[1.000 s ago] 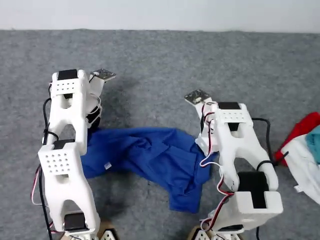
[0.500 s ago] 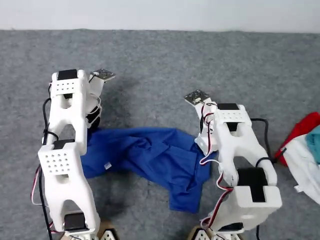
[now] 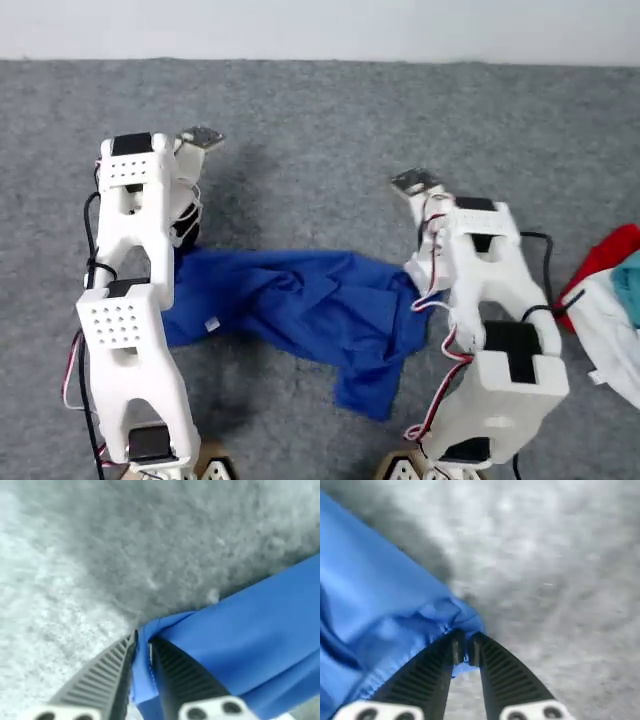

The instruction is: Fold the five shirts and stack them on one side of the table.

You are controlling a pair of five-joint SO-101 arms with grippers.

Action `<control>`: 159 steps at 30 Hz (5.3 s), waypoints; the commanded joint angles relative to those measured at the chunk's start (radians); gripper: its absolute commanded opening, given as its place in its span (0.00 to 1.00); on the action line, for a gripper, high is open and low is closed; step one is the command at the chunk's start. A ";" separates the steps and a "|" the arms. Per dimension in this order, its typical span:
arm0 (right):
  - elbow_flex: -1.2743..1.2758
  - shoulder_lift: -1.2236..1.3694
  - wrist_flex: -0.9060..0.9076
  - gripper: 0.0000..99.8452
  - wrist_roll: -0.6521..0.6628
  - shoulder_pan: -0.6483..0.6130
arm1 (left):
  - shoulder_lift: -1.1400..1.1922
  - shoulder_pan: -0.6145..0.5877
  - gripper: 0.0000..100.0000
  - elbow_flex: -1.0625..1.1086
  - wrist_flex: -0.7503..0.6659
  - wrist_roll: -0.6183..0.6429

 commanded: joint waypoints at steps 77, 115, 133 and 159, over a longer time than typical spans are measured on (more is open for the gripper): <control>-0.009 -0.170 0.483 0.01 0.488 -0.249 | -0.505 -0.097 0.21 0.610 0.021 -0.130; 0.649 -1.230 0.456 0.23 0.666 -0.048 | -0.334 -0.147 0.21 0.561 0.026 -0.129; 0.397 -0.598 0.027 0.36 0.318 -0.061 | -0.334 -0.147 0.18 0.561 0.029 -0.127; 0.245 -0.329 -0.071 0.01 0.362 -0.045 | -0.430 -0.146 0.18 0.562 0.029 -0.130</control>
